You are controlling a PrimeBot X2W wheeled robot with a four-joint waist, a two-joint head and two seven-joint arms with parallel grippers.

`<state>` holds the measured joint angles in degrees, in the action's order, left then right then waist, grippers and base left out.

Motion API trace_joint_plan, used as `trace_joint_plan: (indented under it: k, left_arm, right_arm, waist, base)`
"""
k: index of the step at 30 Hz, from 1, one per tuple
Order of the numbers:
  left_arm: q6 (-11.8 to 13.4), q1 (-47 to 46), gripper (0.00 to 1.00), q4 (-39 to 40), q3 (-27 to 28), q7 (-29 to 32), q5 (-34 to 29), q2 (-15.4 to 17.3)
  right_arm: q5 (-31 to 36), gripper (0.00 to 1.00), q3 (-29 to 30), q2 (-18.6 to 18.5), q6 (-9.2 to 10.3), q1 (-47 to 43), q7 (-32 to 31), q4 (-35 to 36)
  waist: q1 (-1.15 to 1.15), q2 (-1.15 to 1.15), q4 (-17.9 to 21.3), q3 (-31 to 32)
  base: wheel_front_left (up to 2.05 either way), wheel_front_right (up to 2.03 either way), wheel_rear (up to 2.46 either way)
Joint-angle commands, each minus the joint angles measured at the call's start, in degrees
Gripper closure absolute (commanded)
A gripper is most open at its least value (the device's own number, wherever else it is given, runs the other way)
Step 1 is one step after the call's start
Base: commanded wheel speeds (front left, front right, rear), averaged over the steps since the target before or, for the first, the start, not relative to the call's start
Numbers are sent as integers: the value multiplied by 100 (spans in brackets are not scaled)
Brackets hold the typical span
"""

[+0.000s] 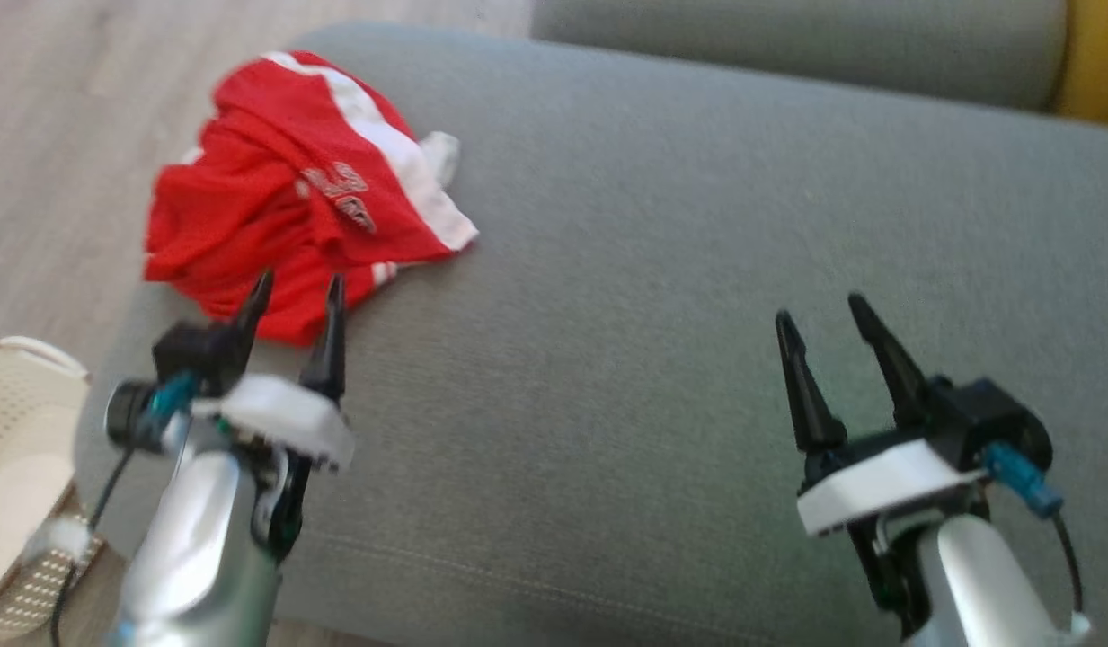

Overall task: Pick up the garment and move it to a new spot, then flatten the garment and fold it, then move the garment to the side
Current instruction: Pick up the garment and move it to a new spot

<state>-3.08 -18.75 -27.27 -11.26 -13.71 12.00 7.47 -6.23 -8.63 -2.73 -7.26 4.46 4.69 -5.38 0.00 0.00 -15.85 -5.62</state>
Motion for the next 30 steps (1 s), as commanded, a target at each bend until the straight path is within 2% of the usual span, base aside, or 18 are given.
trace_joint_plan:
  k: [1, 9, 16, 23, 25, 26, 30]
  left_arm:
    - [-81, -548, 0, -104, 125, 2, 66, 71]
    - [-332, -1666, 0, -1374, -42, 75, 203, 180]
    - [-426, -2443, 0, -2540, -194, 206, 468, 371]
    - [-438, -2877, 0, -3340, -453, 833, 974, 548]
    - [-439, -2953, 96, -3436, -559, 979, 1134, 611]
    - [-439, -2972, 100, -3459, -607, 1001, 1204, 641]
    - [-439, -3066, 100, -3415, -813, 729, 1285, 797]
  right_arm:
    - [71, 0, -131, -15, -23, 341, -11, 263]
    - [114, 0, -160, -15, -23, 665, 46, 365]
    - [51, 0, -203, -15, -23, 936, 180, 331]
    - [-105, 0, -283, -15, -23, 1105, 346, 155]
    - [-137, 0, -296, -15, -23, 1140, 385, 95]
    - [-152, 0, -295, -15, -23, 1150, 407, 62]
    - [-176, 0, -217, -15, -23, 1151, 465, -33]
  waist:
    - [0, 0, 428, -486]
    - [0, 0, 913, -1149]
    - [0, 0, 1184, -1537]
    - [0, 0, 1303, -1679]
    - [0, 0, 1329, -1684]
    - [0, 0, 1340, -1669]
    - [0, 0, 1325, -1589]
  base:
    - [0, 0, 0]
    - [0, 0, 0]
    - [0, 0, 0]
    - [0, 0, 0]
    - [0, 0, 0]
    - [0, 0, 0]
    - [0, 0, 0]
